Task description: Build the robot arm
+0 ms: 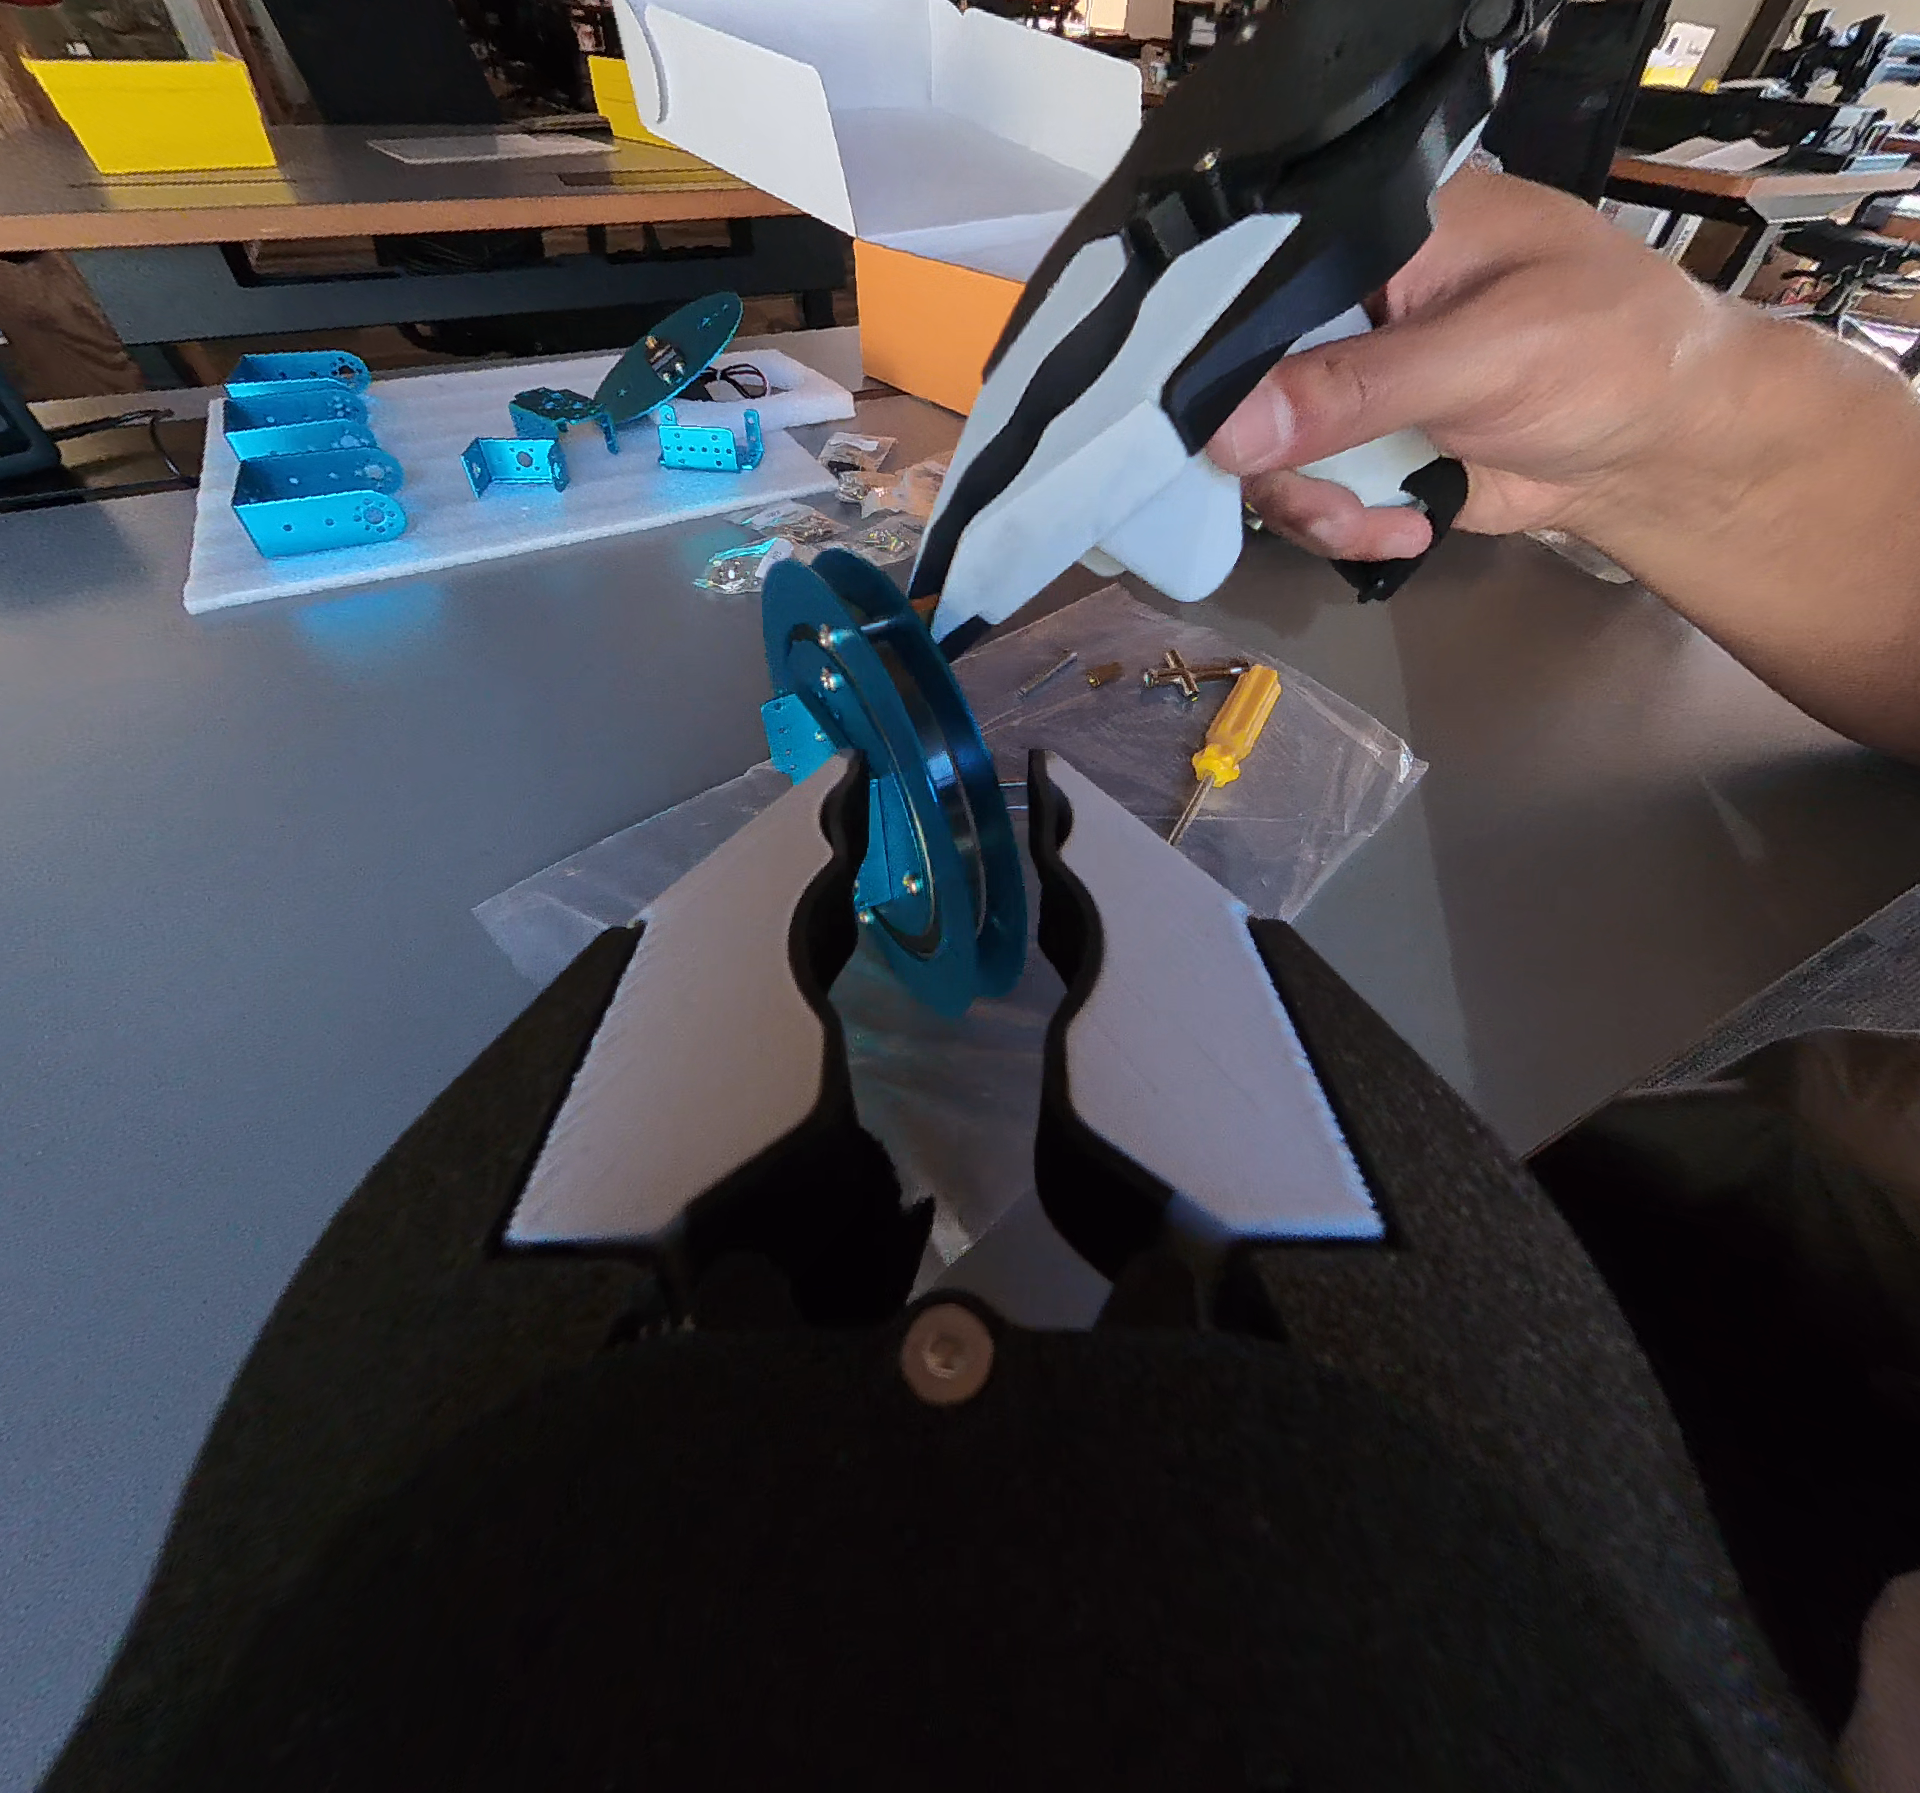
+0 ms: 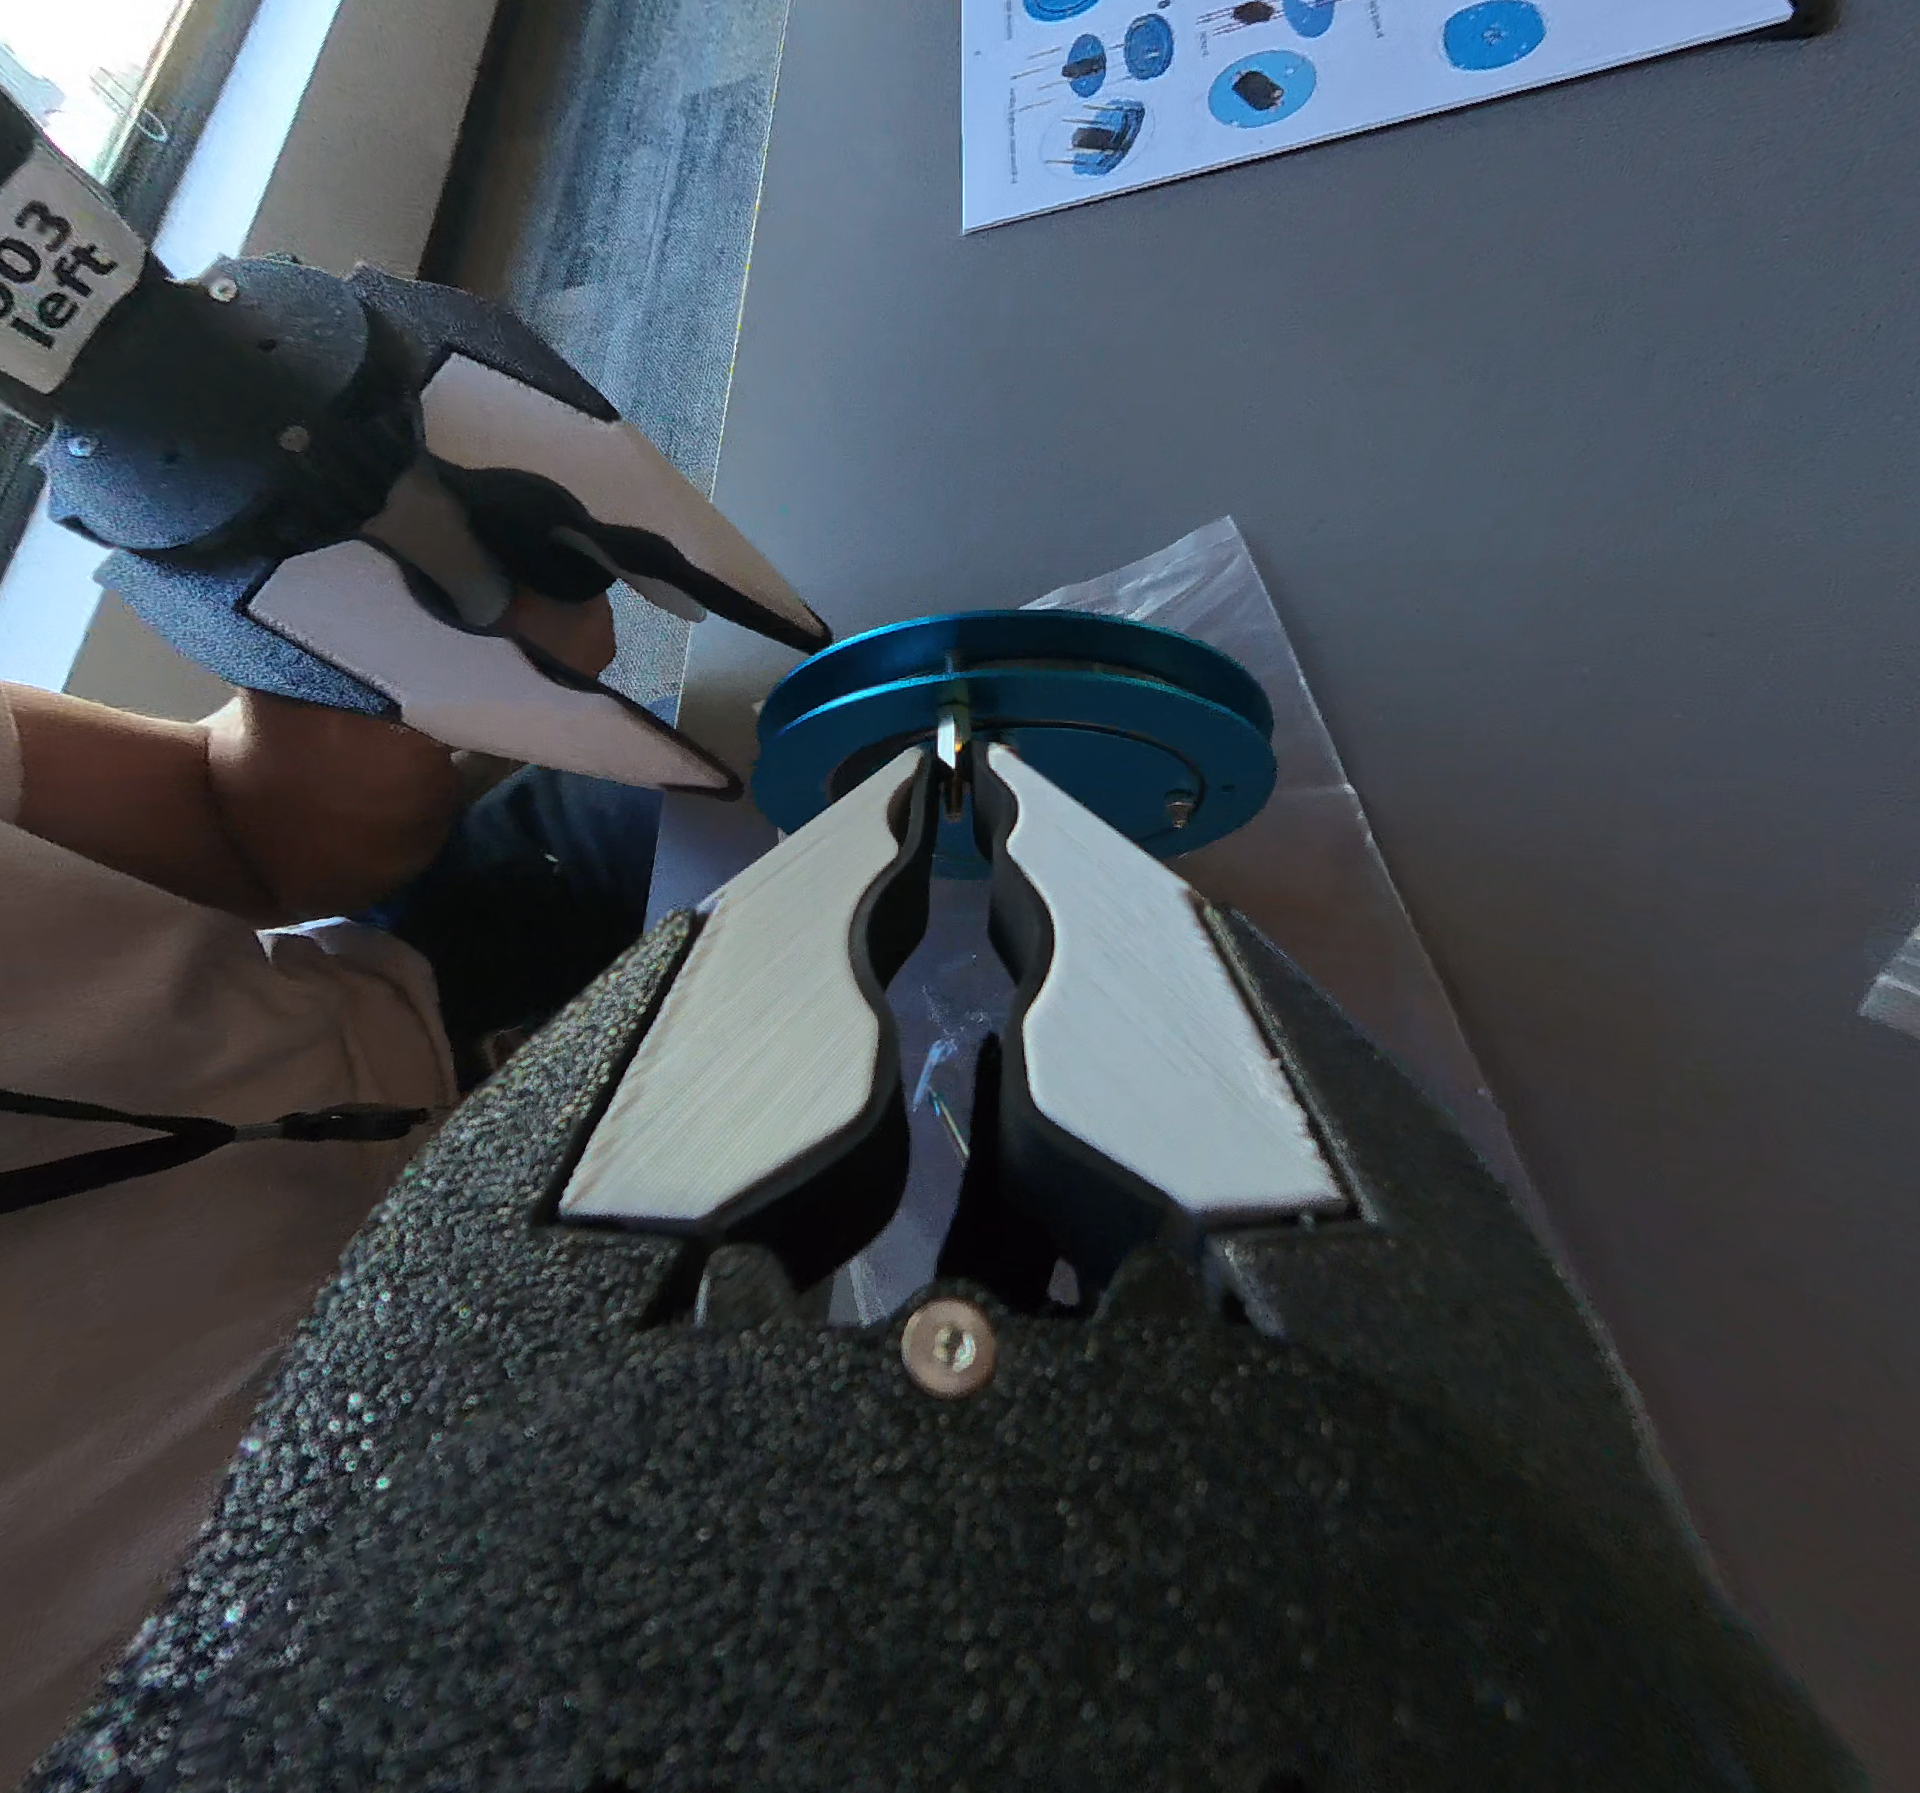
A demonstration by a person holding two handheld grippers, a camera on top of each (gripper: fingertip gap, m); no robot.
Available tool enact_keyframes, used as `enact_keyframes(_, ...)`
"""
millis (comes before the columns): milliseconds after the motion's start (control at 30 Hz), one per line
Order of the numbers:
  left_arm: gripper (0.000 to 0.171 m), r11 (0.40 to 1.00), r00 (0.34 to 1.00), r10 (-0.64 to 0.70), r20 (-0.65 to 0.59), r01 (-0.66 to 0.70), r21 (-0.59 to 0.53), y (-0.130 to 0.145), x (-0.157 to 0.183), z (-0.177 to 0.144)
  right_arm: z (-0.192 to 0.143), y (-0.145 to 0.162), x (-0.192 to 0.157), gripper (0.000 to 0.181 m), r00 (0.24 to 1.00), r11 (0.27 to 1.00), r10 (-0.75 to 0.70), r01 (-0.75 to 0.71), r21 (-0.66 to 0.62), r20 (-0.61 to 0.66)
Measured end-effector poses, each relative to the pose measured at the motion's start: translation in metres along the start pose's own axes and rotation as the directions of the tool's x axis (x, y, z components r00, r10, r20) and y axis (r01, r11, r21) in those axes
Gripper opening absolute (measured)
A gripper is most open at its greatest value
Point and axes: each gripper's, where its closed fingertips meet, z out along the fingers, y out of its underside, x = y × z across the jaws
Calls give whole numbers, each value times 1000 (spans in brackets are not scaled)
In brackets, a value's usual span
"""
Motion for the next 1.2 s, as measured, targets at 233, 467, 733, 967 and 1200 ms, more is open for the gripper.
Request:
enact_keyframes(233, 30, 997, 995, 37, 90, -31, -66, 9, -3, 16, 2, 1, -10, 5, 1000, 1000, -5, 6, -10, 29)
enact_keyframes(467, 14, 994, 969, 43, 242, -17, -107, 19, -12, 21, 1, 1, -6, 6, 1000, 1000, 13, -13, -5, 8)
enact_keyframes(733, 12, 997, 961, 11, 277, 9, -71, 15, -13, 24, -1, 2, -5, 6, 995, 996, 94, -95, 0, 30)
enact_keyframes(967, 15, 994, 950, 94, 299, -71, -87, 8, -16, 34, -1, 1, 0, 6, 984, 987, 157, -159, 18, 81)
enact_keyframes(1200, 14, 993, 967, 60, 247, -33, -112, 4, -21, 45, -4, 1, 12, 5, 989, 989, 143, -144, 29, 33)
